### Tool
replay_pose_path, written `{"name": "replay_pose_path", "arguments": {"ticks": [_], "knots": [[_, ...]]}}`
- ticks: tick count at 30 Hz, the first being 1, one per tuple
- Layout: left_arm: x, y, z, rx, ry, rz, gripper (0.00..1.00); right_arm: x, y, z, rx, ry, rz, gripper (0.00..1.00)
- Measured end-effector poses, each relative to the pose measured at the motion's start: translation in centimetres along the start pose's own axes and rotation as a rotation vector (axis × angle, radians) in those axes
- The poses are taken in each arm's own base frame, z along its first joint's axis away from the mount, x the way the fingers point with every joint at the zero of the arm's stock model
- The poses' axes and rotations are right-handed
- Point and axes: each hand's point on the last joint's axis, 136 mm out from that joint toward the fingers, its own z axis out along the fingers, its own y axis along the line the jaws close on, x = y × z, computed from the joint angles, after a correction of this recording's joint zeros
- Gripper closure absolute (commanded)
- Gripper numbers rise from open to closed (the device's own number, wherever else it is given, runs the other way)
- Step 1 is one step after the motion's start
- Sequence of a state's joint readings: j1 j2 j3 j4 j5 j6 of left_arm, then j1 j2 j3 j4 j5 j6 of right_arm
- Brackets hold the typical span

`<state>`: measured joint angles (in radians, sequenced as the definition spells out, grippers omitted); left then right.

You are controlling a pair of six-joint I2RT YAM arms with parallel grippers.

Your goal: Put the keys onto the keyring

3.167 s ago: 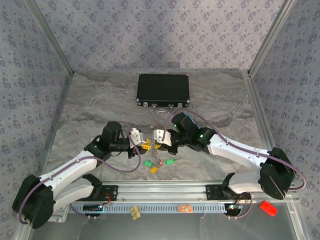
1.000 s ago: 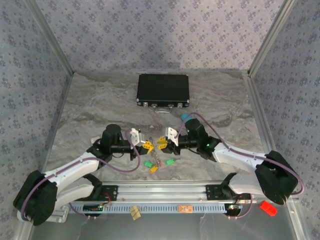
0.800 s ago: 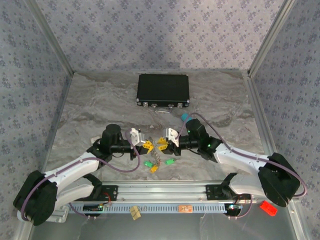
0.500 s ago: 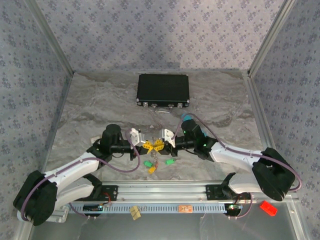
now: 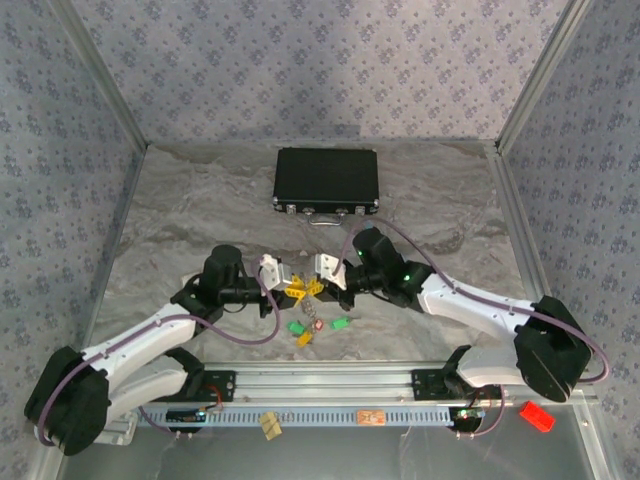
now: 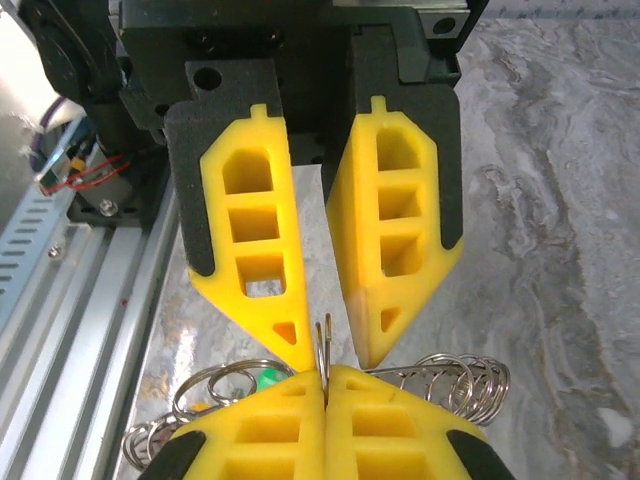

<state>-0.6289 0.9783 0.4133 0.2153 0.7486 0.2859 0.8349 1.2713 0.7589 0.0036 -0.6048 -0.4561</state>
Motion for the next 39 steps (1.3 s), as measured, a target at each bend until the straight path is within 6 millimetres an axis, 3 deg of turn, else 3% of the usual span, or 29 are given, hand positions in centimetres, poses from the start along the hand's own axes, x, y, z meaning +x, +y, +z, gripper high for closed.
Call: {"name": "replay_pose_path", "arguments": {"ticks": [4, 14, 15, 17, 20, 27, 39], "knots": [[-0.6, 0.0, 0.0, 0.001, -0.001, 0.027, 0.84, -0.5, 0.0, -0.5, -0.003, 0.072, -0.046, 1.00], [0.2, -0.8, 0.1, 0.029, 0.032, 0.037, 1.00, 0.1, 0.5, -0.4, -0.050, 0.186, -0.055, 1.00], [0.2, -0.8, 0.1, 0.030, 0.033, 0.037, 1.00, 0.1, 0.6, -0.4, -0.051, 0.187, -0.054, 0.97], [0.2, -0.8, 0.1, 0.030, 0.032, 0.038, 1.00, 0.1, 0.5, -0.4, -0.049, 0.184, -0.047, 0.81], [-0.2, -0.6, 0.2, 0.023, 0.019, 0.042, 1.00, 0.0, 0.3, -0.7, -0.034, 0.123, -0.026, 0.76], [-0.2, -0.5, 0.2, 0.014, -0.010, 0.028, 1.00, 2.3, 0.2, -1.8, -0.003, 0.009, 0.085, 0.73], [-0.5, -0.6, 0.3, 0.017, -0.024, 0.029, 1.00, -0.3, 0.1, -1.1, -0.024, -0.121, 0.067, 0.77]]}}
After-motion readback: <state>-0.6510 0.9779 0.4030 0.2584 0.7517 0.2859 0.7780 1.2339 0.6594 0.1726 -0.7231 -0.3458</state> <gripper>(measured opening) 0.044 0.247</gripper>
